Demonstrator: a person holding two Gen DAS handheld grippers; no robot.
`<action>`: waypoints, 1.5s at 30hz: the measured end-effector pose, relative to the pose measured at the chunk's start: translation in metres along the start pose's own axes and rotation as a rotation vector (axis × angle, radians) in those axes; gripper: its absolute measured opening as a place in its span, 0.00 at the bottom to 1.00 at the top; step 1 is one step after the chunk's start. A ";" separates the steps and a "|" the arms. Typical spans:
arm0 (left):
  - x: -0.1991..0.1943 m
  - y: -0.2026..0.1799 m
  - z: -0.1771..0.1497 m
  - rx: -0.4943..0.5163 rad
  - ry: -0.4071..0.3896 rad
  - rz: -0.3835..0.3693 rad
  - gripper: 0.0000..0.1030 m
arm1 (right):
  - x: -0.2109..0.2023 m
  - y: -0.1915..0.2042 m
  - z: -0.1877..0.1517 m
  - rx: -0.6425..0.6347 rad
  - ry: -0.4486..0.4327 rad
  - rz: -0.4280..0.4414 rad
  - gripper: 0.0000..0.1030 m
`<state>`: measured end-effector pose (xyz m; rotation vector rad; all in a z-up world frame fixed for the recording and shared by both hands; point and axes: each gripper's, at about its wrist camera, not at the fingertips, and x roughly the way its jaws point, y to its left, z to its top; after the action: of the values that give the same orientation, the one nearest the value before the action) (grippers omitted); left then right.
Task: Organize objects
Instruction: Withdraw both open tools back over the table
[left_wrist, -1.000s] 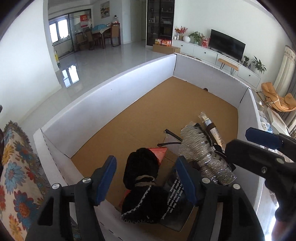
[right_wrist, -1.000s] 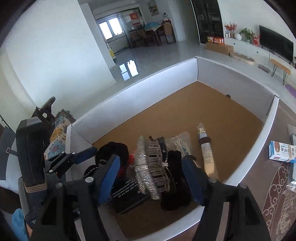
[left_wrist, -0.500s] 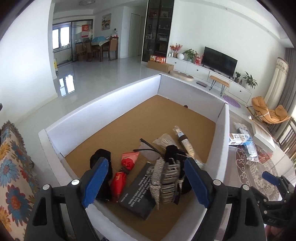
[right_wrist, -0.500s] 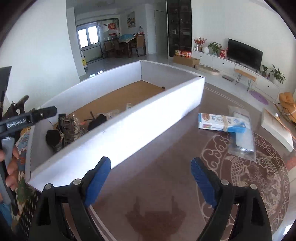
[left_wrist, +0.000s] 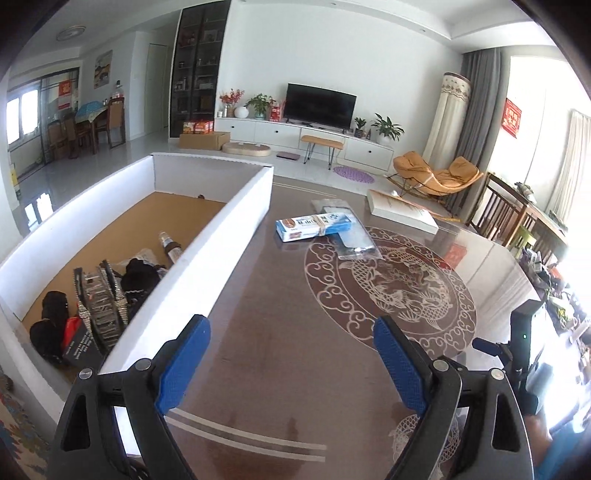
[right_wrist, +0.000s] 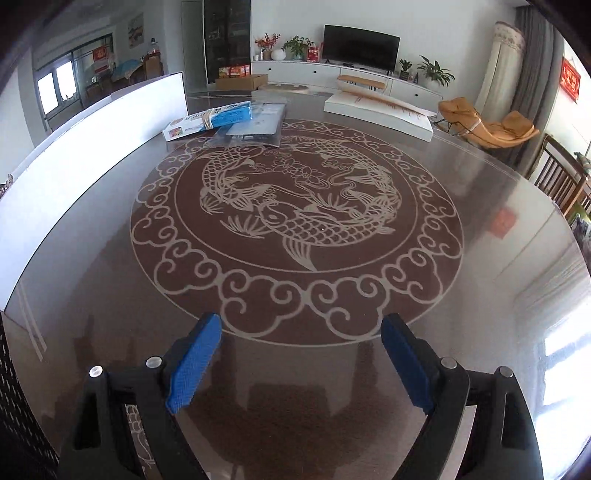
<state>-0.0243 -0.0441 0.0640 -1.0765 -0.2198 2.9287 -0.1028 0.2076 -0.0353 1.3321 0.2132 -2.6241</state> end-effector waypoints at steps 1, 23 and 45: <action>0.004 -0.010 -0.005 0.026 0.016 -0.008 0.88 | 0.001 0.000 -0.001 0.007 0.003 0.005 0.86; 0.088 -0.023 -0.074 0.104 0.255 -0.013 0.87 | 0.012 0.005 -0.006 0.031 0.010 0.009 1.00; 0.103 -0.009 -0.068 0.113 0.270 0.095 0.98 | 0.012 0.004 -0.005 0.031 0.010 0.009 1.00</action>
<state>-0.0598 -0.0204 -0.0521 -1.4815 0.0019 2.7902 -0.1044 0.2032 -0.0479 1.3537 0.1682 -2.6240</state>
